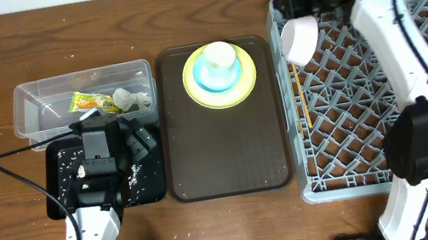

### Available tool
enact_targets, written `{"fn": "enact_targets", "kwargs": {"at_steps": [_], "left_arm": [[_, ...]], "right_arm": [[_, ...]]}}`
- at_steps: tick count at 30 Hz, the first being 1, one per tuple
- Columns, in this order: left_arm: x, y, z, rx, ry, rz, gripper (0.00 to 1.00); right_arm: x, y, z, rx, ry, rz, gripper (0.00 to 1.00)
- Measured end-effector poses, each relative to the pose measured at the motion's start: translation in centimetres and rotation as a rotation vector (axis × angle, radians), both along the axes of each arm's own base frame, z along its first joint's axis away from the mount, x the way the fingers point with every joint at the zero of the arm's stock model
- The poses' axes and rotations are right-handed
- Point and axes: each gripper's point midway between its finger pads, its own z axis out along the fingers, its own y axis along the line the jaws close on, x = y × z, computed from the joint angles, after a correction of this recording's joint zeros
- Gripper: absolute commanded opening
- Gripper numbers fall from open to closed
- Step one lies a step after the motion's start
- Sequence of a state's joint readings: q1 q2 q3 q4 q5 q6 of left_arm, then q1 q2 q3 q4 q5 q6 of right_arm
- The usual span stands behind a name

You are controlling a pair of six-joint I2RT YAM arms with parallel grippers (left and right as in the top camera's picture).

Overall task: Sort waste into correct bins and load items into the dishwasher rack
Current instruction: 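Move the right gripper left onto the white cup on the yellow plate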

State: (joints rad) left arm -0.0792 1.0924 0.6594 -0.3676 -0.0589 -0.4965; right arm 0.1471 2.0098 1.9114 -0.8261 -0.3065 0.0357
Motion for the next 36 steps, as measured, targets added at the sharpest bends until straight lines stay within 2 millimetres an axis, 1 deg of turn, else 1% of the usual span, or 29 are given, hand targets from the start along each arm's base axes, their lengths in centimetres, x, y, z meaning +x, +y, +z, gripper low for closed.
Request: {"fn": "enact_targets", "kwargs": {"at_steps": [2,4,7,10,12,15,18,20,22,25,28,30,32,36], "left_arm": [[0.0,0.0,0.0,0.0,0.0,0.0,0.97],[0.0,0.0,0.0,0.0,0.0,0.0,0.97],[0.0,0.0,0.0,0.0,0.0,0.0,0.97],[0.0,0.0,0.0,0.0,0.0,0.0,0.97],[0.0,0.0,0.0,0.0,0.0,0.0,0.97],[0.0,0.0,0.0,0.0,0.0,0.0,0.97],[0.0,0.0,0.0,0.0,0.0,0.0,0.97],[0.0,0.0,0.0,0.0,0.0,0.0,0.97],[0.0,0.0,0.0,0.0,0.0,0.0,0.97],[0.0,0.0,0.0,0.0,0.0,0.0,0.97],[0.0,0.0,0.0,0.0,0.0,0.0,0.97],[0.0,0.0,0.0,0.0,0.0,0.0,0.97],[0.0,0.0,0.0,0.0,0.0,0.0,0.97],[0.0,0.0,0.0,0.0,0.0,0.0,0.97]], "right_arm": [[-0.4,0.0,-1.2,-0.045,0.013,0.006,0.35],[-0.8,-0.2,-2.3,-0.078,0.035,0.005,0.35],[-2.0,-1.1,-4.6,-0.13,0.098,-0.004,0.35],[-3.5,-2.1,-6.2,-0.185,0.17,-0.024,0.35],[-4.2,-3.2,-6.8,-0.238,0.204,-0.047,0.36],[-5.1,-5.3,-7.4,-0.345,0.248,-0.107,0.36],[-5.6,-7.6,-7.6,-0.454,0.268,-0.18,0.35],[-5.6,-8.6,-7.4,-0.497,0.264,-0.216,0.35],[-5.6,-8.9,-7.4,-0.512,0.261,-0.229,0.35],[-5.4,-8.6,-7.3,-0.502,0.256,-0.228,0.36],[-4.9,-7.2,-7.1,-0.445,0.232,-0.194,0.37],[-4.7,-5.6,-6.5,-0.389,0.208,-0.155,0.39],[-4.9,-3.7,-5.4,-0.333,0.181,-0.111,0.39],[-6.1,0.4,-2.3,-0.242,0.12,-0.014,0.39]]}}
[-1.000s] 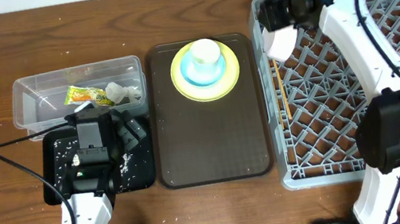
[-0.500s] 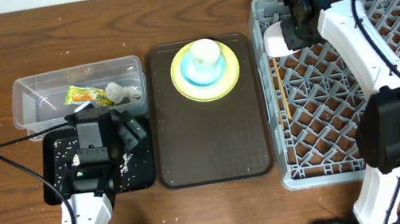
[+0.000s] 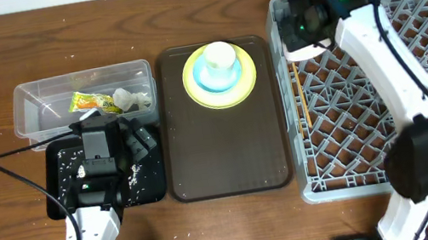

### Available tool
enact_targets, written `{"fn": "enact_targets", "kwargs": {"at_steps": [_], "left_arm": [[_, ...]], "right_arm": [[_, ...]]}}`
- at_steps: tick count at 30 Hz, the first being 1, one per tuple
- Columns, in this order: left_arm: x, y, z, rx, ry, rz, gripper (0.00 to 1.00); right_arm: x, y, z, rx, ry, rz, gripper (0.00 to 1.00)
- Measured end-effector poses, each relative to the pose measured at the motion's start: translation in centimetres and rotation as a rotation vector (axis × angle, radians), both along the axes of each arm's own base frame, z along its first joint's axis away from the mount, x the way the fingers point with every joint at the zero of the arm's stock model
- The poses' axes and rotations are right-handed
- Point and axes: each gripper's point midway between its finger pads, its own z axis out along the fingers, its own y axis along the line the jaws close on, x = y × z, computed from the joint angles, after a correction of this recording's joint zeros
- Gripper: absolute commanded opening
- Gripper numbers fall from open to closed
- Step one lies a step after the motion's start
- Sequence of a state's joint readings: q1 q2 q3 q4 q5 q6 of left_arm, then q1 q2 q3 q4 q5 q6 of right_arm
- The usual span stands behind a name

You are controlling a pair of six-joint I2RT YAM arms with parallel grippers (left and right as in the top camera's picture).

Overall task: Sort waste into correct bins and load items into the dishwasher rack
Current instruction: 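Move the right gripper left onto the white cup on the yellow plate, then grasp the white cup with the right gripper and lift it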

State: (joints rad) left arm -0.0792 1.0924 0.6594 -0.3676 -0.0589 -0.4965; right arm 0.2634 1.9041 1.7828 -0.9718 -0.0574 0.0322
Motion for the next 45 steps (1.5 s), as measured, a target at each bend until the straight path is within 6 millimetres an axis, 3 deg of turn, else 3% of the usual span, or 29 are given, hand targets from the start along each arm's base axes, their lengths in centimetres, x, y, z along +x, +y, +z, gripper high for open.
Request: {"fn": "enact_targets", "kwargs": {"at_steps": [3,10,17,28,45], "left_arm": [[0.0,0.0,0.0,0.0,0.0,0.0,0.97],[0.0,0.0,0.0,0.0,0.0,0.0,0.97],[0.0,0.0,0.0,0.0,0.0,0.0,0.97],[0.0,0.0,0.0,0.0,0.0,0.0,0.97],[0.0,0.0,0.0,0.0,0.0,0.0,0.97]], "right_arm": [[-1.2,3.3,1.6,0.045,-0.029,0.079,0.4],[-3.5,11.0,2.0,0.064,-0.074,0.304,0.46],[-4.9,15.9,-0.3,-0.03,-0.113,0.503,0.48],[-2.7,17.0,-6.2,-0.153,-0.109,0.545,0.44],[-1.7,17.5,-8.5,-0.191,-0.122,0.598,0.28]]}}
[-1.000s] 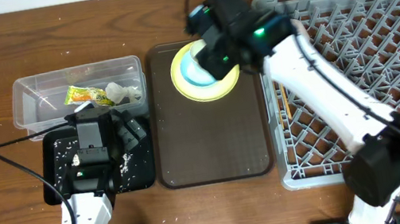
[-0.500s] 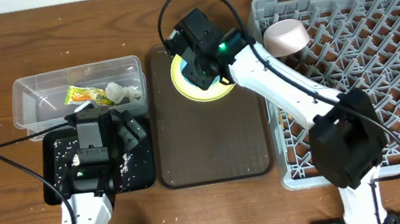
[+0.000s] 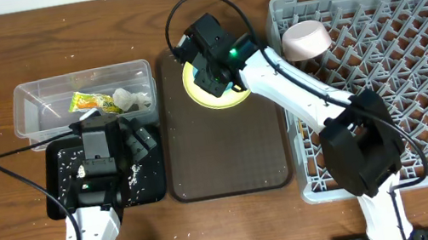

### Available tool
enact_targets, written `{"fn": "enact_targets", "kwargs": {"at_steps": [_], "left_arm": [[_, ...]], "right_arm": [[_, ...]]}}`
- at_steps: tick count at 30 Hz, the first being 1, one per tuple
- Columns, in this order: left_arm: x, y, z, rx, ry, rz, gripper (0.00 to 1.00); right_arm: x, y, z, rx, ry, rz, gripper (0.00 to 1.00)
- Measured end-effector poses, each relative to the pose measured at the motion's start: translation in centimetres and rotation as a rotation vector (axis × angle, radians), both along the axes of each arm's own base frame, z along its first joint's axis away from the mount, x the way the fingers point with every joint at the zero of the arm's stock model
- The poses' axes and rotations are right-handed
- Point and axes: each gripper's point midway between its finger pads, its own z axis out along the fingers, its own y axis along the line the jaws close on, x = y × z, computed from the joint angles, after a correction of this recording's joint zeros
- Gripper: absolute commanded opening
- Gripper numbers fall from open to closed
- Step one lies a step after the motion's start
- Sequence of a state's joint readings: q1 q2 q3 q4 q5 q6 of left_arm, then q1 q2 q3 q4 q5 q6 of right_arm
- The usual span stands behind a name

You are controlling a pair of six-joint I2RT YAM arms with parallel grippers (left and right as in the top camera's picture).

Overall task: Sort waste into correct bins and load items into the dishwasher rack
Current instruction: 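Grasp the white cup with the right gripper and lift it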

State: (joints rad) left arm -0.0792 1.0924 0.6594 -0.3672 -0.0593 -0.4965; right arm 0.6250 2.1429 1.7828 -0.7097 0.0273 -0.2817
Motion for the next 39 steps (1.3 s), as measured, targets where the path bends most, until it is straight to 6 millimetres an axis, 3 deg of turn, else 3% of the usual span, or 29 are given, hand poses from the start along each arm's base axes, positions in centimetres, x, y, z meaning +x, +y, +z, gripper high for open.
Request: {"fn": "enact_targets", "kwargs": {"at_steps": [13,25,33,35,39], "left_arm": [[0.0,0.0,0.0,-0.001,0.0,0.0,0.97],[0.0,0.0,0.0,0.0,0.0,0.0,0.97],[0.0,0.0,0.0,0.0,0.0,0.0,0.97],[0.0,0.0,0.0,0.0,0.0,0.0,0.97],[0.0,0.0,0.0,0.0,0.0,0.0,0.97]], "right_arm": [[0.0,-0.2,-0.1,-0.005,0.004,-0.001,0.21],[0.3,-1.6,-0.4,-0.022,0.023,-0.026,0.19],[0.2,-1.7,-0.5,-0.028,0.026,-0.02,0.09],[0.2,-1.7,-0.5,-0.03,0.026,-0.016,0.01],[0.2,-1.7,-0.5,-0.032,0.027,-0.017,0.01]]}}
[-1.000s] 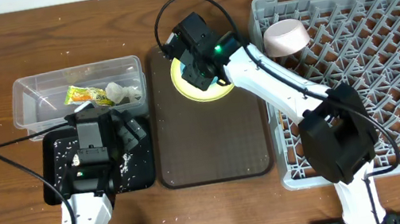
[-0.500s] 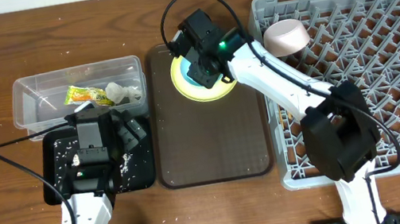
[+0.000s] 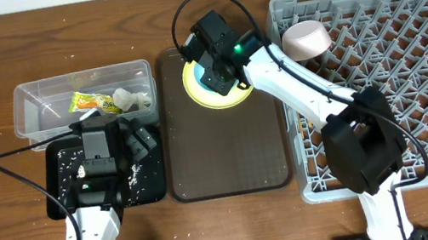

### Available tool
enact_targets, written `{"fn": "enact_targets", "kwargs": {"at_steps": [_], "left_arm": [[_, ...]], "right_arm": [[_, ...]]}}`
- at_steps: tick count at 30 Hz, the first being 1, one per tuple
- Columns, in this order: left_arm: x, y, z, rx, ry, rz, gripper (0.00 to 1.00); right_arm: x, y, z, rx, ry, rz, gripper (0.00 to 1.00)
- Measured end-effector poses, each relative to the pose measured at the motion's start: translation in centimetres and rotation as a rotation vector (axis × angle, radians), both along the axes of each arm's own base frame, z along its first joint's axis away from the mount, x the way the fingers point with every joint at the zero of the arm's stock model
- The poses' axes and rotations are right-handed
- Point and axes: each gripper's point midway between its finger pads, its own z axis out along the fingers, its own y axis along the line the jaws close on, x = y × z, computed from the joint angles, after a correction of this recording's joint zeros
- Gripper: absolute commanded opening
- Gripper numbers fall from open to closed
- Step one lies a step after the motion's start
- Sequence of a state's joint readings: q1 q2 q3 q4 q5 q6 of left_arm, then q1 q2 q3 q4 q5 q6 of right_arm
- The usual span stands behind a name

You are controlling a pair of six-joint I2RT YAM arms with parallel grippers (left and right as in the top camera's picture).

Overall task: Sort waste into correct bins and load items into the dishwasher rack
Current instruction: 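Grasp the white cup with the right gripper and lift it, then carry the cup right and set it down in the rack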

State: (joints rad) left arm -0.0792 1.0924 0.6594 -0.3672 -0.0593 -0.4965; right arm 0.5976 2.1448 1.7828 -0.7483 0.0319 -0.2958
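A yellow-green plate (image 3: pixel 212 94) lies at the far end of the brown tray (image 3: pixel 228 152), with a light blue dish (image 3: pixel 209 76) showing on it. My right gripper (image 3: pixel 214 58) hangs directly over that stack and hides whatever sits on top; its fingers cannot be made out. A pale pink bowl (image 3: pixel 306 39) rests upside down in the far left corner of the grey dishwasher rack (image 3: pixel 399 91). My left gripper (image 3: pixel 141 140) hovers over the black bin (image 3: pixel 64 182), fingers spread and holding nothing.
A clear bin (image 3: pixel 47 99) behind the black one holds a yellow wrapper (image 3: pixel 92 100) and crumpled white waste (image 3: pixel 135 100). Thin sticks (image 3: pixel 303 114) lie along the rack's left side. A black cable (image 3: pixel 15 169) loops left of the black bin.
My right gripper has shifted a little to the right over the plate stack and sits closer on it. The bowl, bins and left arm are unchanged.
My right gripper first held the pale bowl at the rack's far left corner, then hung low over that corner. By 1.3 s ago the bowl lay upside down in the rack and the gripper was over the plate stack, where it remains. The left arm stayed put.
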Motion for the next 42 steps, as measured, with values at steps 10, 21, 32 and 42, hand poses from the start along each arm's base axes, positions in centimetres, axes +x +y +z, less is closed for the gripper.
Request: {"fn": "enact_targets", "kwargs": {"at_steps": [10,21,32,42], "left_arm": [[0.0,0.0,0.0,0.0,0.0,0.0,0.97],[0.0,0.0,0.0,0.0,0.0,0.0,0.97],[0.0,0.0,0.0,0.0,0.0,0.0,0.97],[0.0,0.0,0.0,0.0,0.002,0.0,0.97]], "right_arm": [[-0.8,0.7,3.6,0.115,0.008,-0.037,0.01],[-6.6,-5.8,20.7,0.492,0.061,-0.159,0.01],[-8.9,-13.0,16.2,0.693,0.467,-0.34,0.01],[-9.9,-16.1,12.7,1.009,0.598,-0.318,0.01]]}}
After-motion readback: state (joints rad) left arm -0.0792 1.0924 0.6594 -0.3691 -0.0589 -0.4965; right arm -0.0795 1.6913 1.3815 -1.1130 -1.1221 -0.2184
